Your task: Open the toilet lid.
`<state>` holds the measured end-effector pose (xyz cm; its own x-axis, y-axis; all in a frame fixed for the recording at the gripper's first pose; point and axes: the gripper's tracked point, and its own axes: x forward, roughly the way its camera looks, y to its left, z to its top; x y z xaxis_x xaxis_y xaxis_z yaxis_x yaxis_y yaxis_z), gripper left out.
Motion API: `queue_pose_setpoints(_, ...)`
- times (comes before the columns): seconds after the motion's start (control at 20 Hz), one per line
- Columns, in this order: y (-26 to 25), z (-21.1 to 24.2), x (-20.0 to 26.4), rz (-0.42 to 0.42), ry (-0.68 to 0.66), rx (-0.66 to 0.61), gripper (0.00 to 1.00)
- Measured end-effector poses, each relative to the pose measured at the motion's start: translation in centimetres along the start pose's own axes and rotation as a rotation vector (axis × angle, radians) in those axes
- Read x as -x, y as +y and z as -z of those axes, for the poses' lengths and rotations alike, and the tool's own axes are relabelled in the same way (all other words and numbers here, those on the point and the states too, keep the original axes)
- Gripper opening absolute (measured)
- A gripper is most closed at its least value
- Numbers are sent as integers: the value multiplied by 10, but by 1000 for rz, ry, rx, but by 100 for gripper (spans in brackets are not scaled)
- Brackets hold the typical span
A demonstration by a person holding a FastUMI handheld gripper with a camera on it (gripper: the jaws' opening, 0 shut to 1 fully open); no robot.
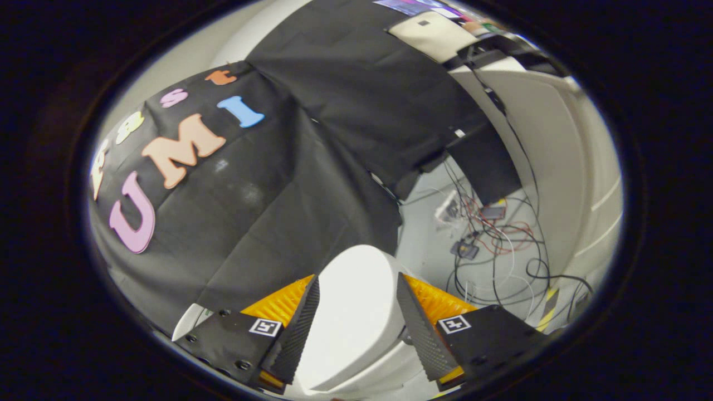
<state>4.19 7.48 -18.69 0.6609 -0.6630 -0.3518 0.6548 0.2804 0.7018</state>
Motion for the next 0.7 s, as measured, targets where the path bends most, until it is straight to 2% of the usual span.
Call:
queue_pose_setpoints(0.2,-37,39,-2,88,93,-78,87)
queue_pose_setpoints(0.45,-65,88,-4,140,214,-176,84)
queue_pose_setpoints(0.7,-69,109,-16,127,261,-246,84)
